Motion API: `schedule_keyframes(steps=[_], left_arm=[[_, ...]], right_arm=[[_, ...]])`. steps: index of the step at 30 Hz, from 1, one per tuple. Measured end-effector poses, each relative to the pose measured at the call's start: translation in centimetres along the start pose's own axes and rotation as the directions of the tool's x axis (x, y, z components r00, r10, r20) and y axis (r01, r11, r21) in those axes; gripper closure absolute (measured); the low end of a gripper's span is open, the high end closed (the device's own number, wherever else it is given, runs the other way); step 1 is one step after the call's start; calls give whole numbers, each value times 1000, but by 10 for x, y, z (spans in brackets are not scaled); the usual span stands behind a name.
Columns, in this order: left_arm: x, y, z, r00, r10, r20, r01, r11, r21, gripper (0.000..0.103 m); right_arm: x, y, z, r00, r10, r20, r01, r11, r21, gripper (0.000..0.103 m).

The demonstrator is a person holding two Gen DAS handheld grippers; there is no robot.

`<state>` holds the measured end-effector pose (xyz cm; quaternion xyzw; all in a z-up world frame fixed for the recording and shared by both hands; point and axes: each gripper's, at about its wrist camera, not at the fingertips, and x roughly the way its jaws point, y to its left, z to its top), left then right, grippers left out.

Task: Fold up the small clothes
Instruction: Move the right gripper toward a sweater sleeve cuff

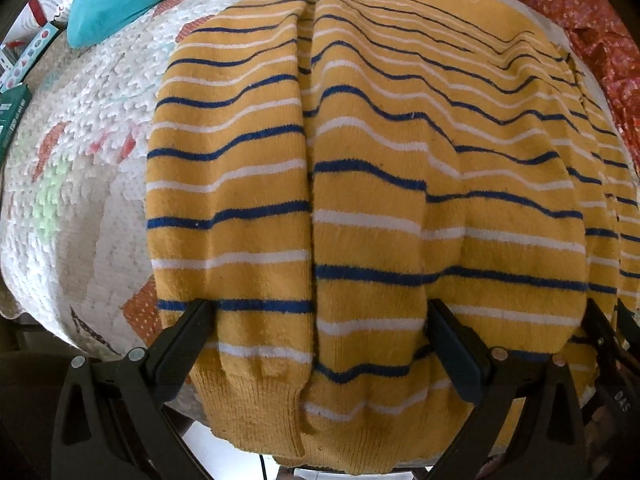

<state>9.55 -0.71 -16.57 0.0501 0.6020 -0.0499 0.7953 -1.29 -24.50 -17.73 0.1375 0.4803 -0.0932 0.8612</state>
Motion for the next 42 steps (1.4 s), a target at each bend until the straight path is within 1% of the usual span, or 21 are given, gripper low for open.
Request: schedule_keyframes(steps=[3,6,12,15,17,18,19,20,22,23,25,26,28,29,31,33,36,38,40,42], left_arm=[[0,1,-2,1000,-19,-6,19,1000,6,0],[0,5,-5,999,-41,6,41,999,2,0],[-4,14,-21,995,-64,82,60,997,46,0],[-11,17,-31,993,-64,102,57,996,70,0],[-19,16,-32,990,-88,106,82,995,64,0],[-23,19,-31,989,-101,112,96,994,57,0],[-26,20,-27,986,-113,120,107,993,48,0],[-33,22,-28,983,-125,137,121,992,39,0],[-42,29,-26,977,-135,166,133,991,19,0],[-48,33,-24,973,-143,182,145,989,2,1],[-64,42,-23,964,-156,215,167,986,-30,1],[-73,45,-23,960,-155,231,169,985,-42,1],[-89,53,-24,953,-149,262,172,983,-63,1],[-99,57,-27,948,-151,279,179,981,-78,1],[-112,62,-28,944,-151,294,186,978,-95,1],[-124,65,-28,941,-148,306,185,978,-97,1],[-139,61,-29,940,-139,311,175,980,-90,1],[-144,57,-30,941,-142,308,174,981,-80,1],[-148,52,-32,944,-131,304,159,985,-70,1],[-151,46,-34,946,-122,300,145,988,-55,1]], right_arm=[[1,-2,1,1000,20,8,-20,1000,0,0],[2,-4,1,1000,31,1,-31,999,11,0],[6,5,3,999,-10,-37,8,998,-58,0],[6,8,6,998,-28,-57,24,996,-80,0],[5,11,8,997,-48,-64,42,995,-87,0],[2,13,9,996,-55,-64,49,995,-87,5],[-3,14,10,997,-47,-58,43,996,-79,16],[-8,16,10,998,-39,-54,35,997,-68,22],[-25,14,9,998,1,-55,-3,999,-40,41],[-36,10,9,998,28,-48,-29,999,-29,44],[-59,-7,11,999,49,-12,-49,999,-12,45],[-69,-18,13,999,43,8,-43,999,0,45],[-86,-47,18,999,7,50,-9,999,41,44],[-92,-68,22,998,-23,65,18,997,70,43],[-91,-94,27,997,-60,51,55,993,106,43],[-86,-109,32,998,-61,23,57,991,119,43],[-71,-111,31,1000,11,-5,-10,994,108,43],[-58,-102,27,998,61,-25,-59,994,90,43],[-51,-92,21,997,66,-35,-64,996,62,43],[-50,-75,11,999,38,-28,-38,999,3,43]])
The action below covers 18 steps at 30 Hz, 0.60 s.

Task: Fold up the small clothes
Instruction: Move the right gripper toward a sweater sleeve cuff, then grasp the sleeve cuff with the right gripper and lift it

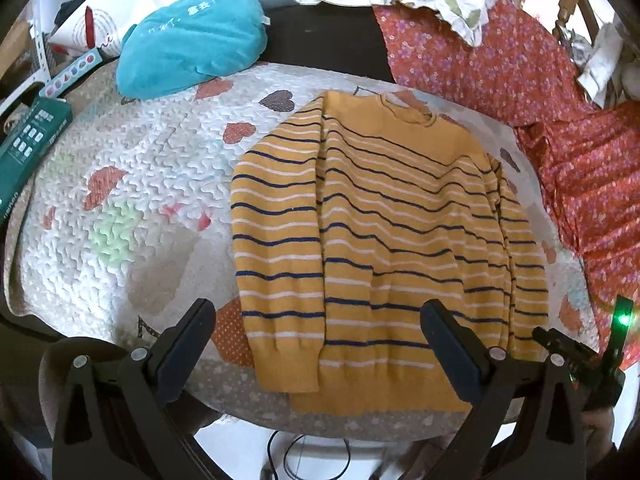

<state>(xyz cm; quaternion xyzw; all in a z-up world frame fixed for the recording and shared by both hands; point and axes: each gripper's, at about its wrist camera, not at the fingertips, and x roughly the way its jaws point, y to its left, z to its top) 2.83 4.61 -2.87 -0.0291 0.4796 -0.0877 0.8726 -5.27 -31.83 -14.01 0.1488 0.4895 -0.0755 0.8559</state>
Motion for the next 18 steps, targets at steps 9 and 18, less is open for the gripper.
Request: schedule_keyframes(steps=[9,18], left_arm=[[3,-20,-7,999,-9,-32,11,998,54,1],[-7,-14,0,1000,10,-12,-10,999,31,1]], right_arm=[[32,49,-39,996,-36,-83,13,965,-263,74],[-24,-20,19,994,-63,90,68,996,-61,98]])
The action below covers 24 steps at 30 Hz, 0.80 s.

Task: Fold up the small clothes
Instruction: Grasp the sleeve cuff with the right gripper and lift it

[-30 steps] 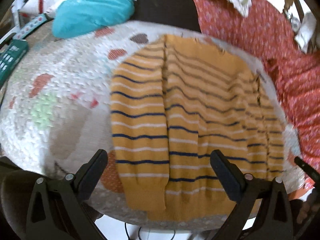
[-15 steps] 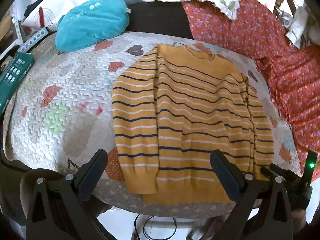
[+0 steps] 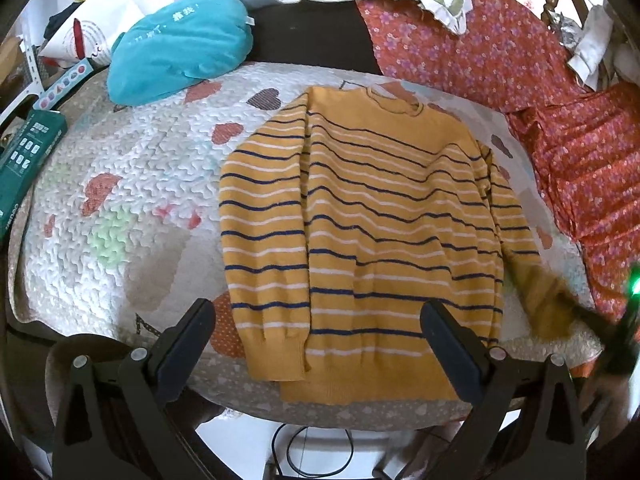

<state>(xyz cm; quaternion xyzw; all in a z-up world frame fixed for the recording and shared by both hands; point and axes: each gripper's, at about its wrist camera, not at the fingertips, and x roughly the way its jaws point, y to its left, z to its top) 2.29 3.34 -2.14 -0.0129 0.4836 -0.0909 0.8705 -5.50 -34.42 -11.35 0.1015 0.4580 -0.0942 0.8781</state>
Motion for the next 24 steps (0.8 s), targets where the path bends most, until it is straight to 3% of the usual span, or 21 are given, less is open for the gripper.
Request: schedule_keyframes(steps=[3,5,8,10,12,14,15,17,19,20,24], left_arm=[[-4,3,1,1000,12,13,-12,1000,-11,1],[-6,7,2,1000,21,18,-21,1000,-23,1],[-7,14,2,999,29,18,-28,999,-46,1],[-8,20,3,999,39,20,-37,997,-61,1],[-9,27,4,998,52,28,-50,996,-78,1],[-8,35,6,997,65,30,-61,993,-98,1],[-7,41,8,997,73,29,-70,992,-109,1],[-4,52,13,995,96,35,-91,988,-127,1],[1,68,24,991,126,47,-117,981,-154,1],[5,79,32,989,139,55,-127,976,-178,1],[18,117,60,982,169,89,-143,959,-246,1]], right_arm=[[-19,-57,48,982,-169,88,160,982,102,98],[-17,-101,75,945,-315,87,298,940,168,98],[-2,-149,93,883,-470,7,457,863,216,97],[11,-173,97,868,-492,-70,493,834,246,95],[9,-178,97,880,-470,-69,470,839,273,91],[1,-172,93,888,-458,-34,448,849,279,70],[-4,-168,90,888,-459,-11,444,851,280,53],[-13,-155,81,894,-448,25,424,861,280,50],[-16,-137,79,916,-399,41,376,889,261,50],[-18,-118,79,938,-342,53,322,918,233,50],[-18,-34,85,990,-128,63,122,988,92,50]])
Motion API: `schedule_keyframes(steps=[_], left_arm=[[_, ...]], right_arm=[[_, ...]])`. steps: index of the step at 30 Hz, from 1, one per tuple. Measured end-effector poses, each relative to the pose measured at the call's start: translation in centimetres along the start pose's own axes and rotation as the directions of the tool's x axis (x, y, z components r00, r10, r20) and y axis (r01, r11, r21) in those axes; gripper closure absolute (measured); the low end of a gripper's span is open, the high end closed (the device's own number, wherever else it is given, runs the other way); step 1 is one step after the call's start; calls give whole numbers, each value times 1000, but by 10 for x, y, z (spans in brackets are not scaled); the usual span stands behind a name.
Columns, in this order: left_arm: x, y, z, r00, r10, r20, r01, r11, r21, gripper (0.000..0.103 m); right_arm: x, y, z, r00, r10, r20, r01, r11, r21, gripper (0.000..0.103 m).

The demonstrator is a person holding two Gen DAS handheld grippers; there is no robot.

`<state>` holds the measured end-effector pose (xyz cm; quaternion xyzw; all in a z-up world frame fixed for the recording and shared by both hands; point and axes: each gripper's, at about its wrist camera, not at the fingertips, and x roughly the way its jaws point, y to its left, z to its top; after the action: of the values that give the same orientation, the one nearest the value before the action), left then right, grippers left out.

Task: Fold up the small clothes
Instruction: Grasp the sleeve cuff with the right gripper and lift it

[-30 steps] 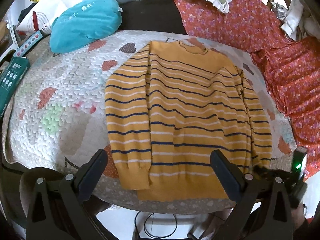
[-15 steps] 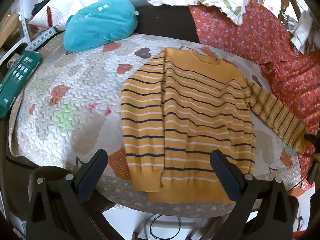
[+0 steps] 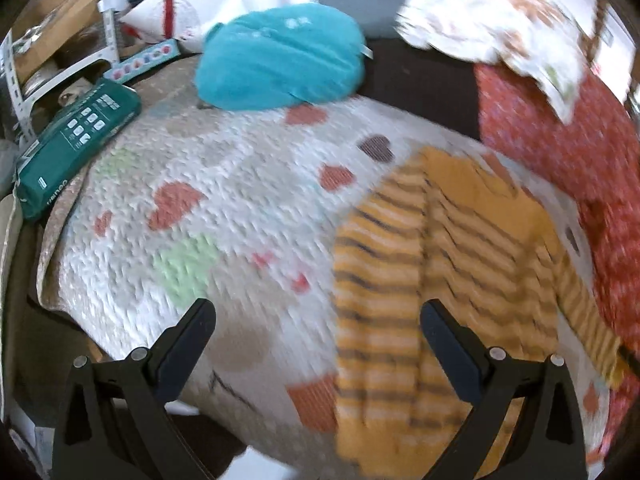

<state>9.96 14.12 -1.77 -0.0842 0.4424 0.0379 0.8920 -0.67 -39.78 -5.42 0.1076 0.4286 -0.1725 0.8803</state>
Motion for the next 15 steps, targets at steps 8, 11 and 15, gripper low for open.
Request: schedule_keyframes(steps=[8,11,15], left_arm=[[48,48,40,992,77,98,-74,997,-26,1],[64,74,29,988,106,108,-102,994,-37,1],[81,102,24,996,82,39,-77,990,-114,1]], right_arm=[[12,208,-23,809,540,-232,-561,827,-33,50],[26,286,-45,670,658,-342,-695,719,22,51],[52,360,-66,626,650,-431,-721,693,-1,53]])
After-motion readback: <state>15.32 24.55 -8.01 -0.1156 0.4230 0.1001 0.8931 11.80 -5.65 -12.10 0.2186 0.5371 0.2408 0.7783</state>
